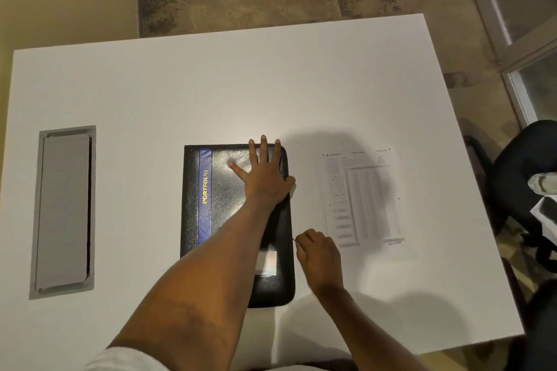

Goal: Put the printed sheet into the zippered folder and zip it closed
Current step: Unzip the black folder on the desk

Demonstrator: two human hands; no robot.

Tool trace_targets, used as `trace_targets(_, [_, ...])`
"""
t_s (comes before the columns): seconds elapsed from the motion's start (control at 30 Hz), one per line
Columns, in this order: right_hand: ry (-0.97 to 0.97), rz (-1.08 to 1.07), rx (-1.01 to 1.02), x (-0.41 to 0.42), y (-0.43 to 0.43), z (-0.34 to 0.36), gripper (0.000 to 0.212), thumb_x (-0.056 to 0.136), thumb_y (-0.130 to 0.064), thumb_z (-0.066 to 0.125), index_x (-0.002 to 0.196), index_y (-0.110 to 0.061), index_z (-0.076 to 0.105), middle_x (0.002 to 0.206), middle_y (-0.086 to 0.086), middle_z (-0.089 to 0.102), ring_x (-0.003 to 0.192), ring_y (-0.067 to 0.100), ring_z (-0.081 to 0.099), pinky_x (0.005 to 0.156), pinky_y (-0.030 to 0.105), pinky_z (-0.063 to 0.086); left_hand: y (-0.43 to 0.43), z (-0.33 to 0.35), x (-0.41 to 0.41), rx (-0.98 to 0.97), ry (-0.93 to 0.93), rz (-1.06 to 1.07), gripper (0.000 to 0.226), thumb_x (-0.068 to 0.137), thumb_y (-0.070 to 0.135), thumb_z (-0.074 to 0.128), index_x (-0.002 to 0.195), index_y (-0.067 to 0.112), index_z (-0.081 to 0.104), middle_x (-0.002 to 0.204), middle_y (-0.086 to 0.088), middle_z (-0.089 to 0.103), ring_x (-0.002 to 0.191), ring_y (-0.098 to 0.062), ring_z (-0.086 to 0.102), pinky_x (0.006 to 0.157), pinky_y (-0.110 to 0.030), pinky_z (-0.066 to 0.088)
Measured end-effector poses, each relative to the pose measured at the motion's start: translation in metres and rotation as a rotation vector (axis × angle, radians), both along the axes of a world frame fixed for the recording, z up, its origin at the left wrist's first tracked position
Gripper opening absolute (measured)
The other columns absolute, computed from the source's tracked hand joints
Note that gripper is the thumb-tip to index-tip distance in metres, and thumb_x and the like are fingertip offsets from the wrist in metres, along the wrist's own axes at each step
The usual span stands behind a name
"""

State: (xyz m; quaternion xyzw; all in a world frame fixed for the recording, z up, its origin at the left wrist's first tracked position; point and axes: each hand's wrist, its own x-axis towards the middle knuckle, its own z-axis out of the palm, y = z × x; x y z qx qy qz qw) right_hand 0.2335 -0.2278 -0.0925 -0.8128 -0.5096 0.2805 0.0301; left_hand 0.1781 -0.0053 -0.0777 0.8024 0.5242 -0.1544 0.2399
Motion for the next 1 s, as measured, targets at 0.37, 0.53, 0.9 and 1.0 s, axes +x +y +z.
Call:
trace_targets(0.37, [0.026,-0.054,0.008,-0.018,-0.029,0.016,0.022,0.105,-0.026,0.056,0.123,-0.019,0.068,0.120,-0.002,0.069,0.102,0.015,0.067,0.092,0.026,0.056,-0.043,0.006,-0.072,0.078,-0.175,-0.150,0.092,0.099,0.062,0.050,0.166,0.037,-0.008,0.175,-0.003,-0.018,0.161,-0.027,-0.020,0.123,-0.072,-0.003])
trace_targets(0.53, [0.015,-0.091,0.012,-0.025,-0.030,0.025,0.017,0.105,-0.017,0.052,0.108,-0.015,0.069,0.106,0.002,0.068,0.090,0.021,0.066,0.081,0.040,0.058,-0.095,0.003,-0.142,0.043,-0.176,-0.256,0.092,0.098,0.067,0.049,0.166,0.038,-0.005,0.175,0.001,-0.019,0.160,-0.023,-0.023,0.126,-0.067,-0.002])
trace_targets(0.9, [-0.010,-0.192,0.049,-0.042,-0.035,0.037,0.020,0.101,-0.018,0.051,0.087,-0.012,0.063,0.090,0.006,0.065,0.081,0.031,0.064,0.075,0.044,0.056,-0.158,0.003,-0.227,0.040,0.028,-0.571,0.114,0.084,0.073,0.061,0.166,0.034,-0.010,0.172,-0.010,-0.027,0.158,-0.036,-0.026,0.121,-0.073,-0.004])
trace_targets(1.0, [-0.033,-0.175,0.058,-0.044,-0.039,0.038,0.018,0.098,-0.015,0.053,0.083,-0.012,0.062,0.087,0.006,0.065,0.081,0.032,0.063,0.073,0.042,0.054,-0.163,0.006,-0.225,0.021,0.038,-0.556,0.111,0.088,0.064,0.064,0.166,0.030,-0.007,0.172,-0.014,-0.023,0.158,-0.039,-0.024,0.120,-0.076,0.000])
